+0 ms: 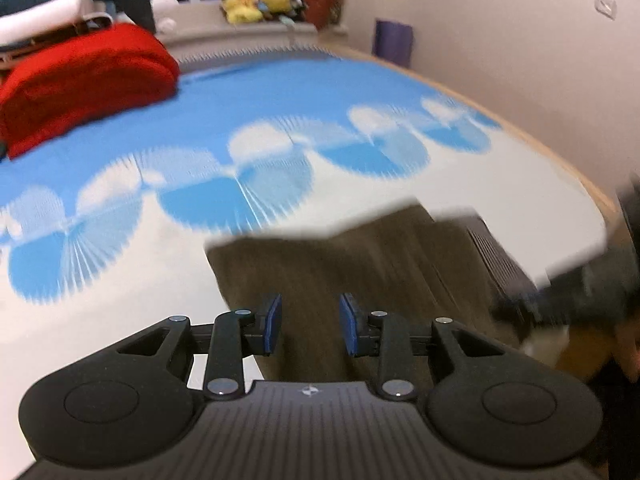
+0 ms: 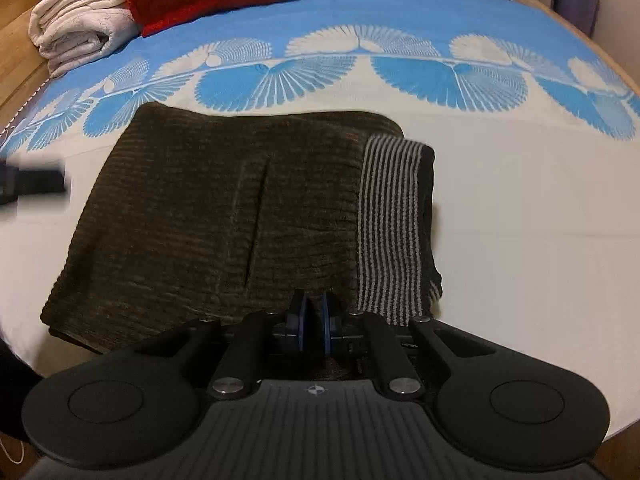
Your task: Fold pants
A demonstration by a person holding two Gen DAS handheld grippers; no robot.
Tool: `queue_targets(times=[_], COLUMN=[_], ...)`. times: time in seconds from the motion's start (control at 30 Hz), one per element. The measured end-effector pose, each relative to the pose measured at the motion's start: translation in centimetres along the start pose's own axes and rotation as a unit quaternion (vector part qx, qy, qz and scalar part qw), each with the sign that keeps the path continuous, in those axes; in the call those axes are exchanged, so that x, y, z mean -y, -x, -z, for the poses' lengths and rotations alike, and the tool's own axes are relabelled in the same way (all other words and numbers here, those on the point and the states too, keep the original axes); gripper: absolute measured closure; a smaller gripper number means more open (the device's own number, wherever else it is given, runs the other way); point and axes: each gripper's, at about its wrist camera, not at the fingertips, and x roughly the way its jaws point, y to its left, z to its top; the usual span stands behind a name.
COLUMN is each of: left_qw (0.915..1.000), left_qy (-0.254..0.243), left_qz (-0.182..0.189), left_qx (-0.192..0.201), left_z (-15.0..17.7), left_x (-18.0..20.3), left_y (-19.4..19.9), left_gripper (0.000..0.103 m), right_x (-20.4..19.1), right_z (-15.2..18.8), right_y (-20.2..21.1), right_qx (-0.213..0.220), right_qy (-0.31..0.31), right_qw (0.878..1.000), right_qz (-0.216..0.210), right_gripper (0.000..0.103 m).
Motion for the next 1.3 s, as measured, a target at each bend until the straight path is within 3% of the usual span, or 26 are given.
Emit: queue_targets(times=[0.13,0.23,0.27,0.33,0.43,0.6,0.7,0.77,0.83,0.87,0.93,1.07,1.13,1.23,1.3], left_qw=[0.9995,0.995,0.9957,0.9957,0.9964,0.9978,0.9894,0.983,0.9816,0.9817,0.9866,0.9938,0.9967,0.9981,0.9958], left_qy=[0.023,0.048,0.058,0.054,0.057,-0.024,-0.074,-0.124,-0.148,-0.146,-0.116,-0.069,-0.048,-0.005,0.055], left_qz=[-0.022,-0.042,-0.033,-0.036,-0.03,0.038,0.081,0.065,0.05,0.048,0.049,0.049,0.042,0.041,0.048], left_qx=[-0.003,-0.076,-0.065,-0.065,-0.055,-0.049,-0.096,-0.119,-0.11,-0.113,-0.104,-0.072,-0.05,-0.045,-0.055], left_z=[-2.3,-0.6,-0.2,-1.0,-1.7,-0.1,3.4,6.3,6.6,5.9,4.4,0.5,-1.6,-2.9,-2.0], left_x=[-2.0,-4.3,-4.7,-4.6,-4.7,-2.1,0.2,1.4,2.4,2.5,1.9,-0.2,-1.5,-3.2,-4.6], left_y=[-4.7,-11.3,-11.6,-10.6,-7.3,-1.6,-2.0,-3.3,-3.1,-2.7,-1.7,0.3,0.8,-0.3,-1.9], left_gripper=[0.086,0.081,0.081,0.081,0.082,0.08,0.079,0.076,0.076,0.074,0.051,0.033,0.017,0.013,0.011], right_x=[-0.4,-0.6,-0.7,-0.5,0.2,0.4,0.3,0.5,0.8,1.3,2.2,3.1,4.0,4.9,5.4], right_z=[0.1,0.2,0.1,-0.3,-0.8,-3.0,-4.6,-5.5,-5.7,-5.7,-6.0,-6.8,-7.8,-8.2,-7.9], right_y=[-0.4,-0.4,-0.4,-0.6,-0.1,2.0,1.2,-0.9,-3.5,-4.0,-3.9,-3.2,-3.4,-3.4,-4.6], right_qx=[-0.002,-0.003,-0.003,-0.005,-0.006,0.097,0.134,0.11,0.059,0.05,0.044,0.034,0.031,0.014,-0.029], right_qy=[0.015,0.012,0.01,0.0,-0.026,-0.041,-0.057,-0.064,-0.065,-0.086,-0.136,-0.157,-0.158,-0.151,-0.138], right_qw=[1.0,1.0,1.0,1.0,0.998,0.993,0.989,0.992,0.993,0.991,0.987,0.986,0.987,0.988,0.989], right_qz=[0.0,-0.005,-0.01,-0.017,-0.057,-0.061,-0.022,0.027,0.085,0.093,0.076,0.044,0.027,-0.006,-0.037], right_gripper=[0.096,0.096,0.096,0.096,0.082,0.068,0.062,0.061,0.04,0.036,0.036,0.036,0.035,0.029,0.028])
